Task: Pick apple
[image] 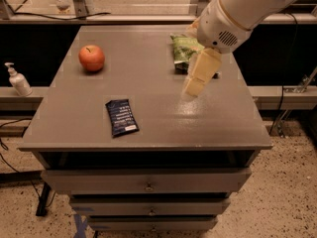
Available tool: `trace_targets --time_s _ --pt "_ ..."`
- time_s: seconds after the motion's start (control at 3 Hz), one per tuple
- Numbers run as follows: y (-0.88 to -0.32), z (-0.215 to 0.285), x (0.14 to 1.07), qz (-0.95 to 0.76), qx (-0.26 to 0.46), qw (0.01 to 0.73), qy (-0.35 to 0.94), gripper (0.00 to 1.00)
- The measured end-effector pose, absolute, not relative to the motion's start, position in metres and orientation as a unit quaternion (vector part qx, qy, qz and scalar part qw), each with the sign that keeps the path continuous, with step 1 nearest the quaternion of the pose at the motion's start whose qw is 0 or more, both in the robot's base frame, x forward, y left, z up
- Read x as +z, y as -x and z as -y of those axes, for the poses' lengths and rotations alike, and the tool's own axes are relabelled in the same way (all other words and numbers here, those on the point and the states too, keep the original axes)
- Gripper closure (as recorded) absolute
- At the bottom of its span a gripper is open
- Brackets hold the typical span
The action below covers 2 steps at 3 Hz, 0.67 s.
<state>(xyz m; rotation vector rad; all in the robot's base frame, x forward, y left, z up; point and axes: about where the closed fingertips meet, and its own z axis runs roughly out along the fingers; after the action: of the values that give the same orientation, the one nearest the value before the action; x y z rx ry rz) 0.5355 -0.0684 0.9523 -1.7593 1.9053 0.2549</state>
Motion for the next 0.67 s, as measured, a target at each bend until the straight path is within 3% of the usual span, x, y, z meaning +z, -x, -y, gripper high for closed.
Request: trace_targets --time_s 0.67 --pt "-0.545 0.055 0.949 -0.706 0.106 0.282 0.641 0.0"
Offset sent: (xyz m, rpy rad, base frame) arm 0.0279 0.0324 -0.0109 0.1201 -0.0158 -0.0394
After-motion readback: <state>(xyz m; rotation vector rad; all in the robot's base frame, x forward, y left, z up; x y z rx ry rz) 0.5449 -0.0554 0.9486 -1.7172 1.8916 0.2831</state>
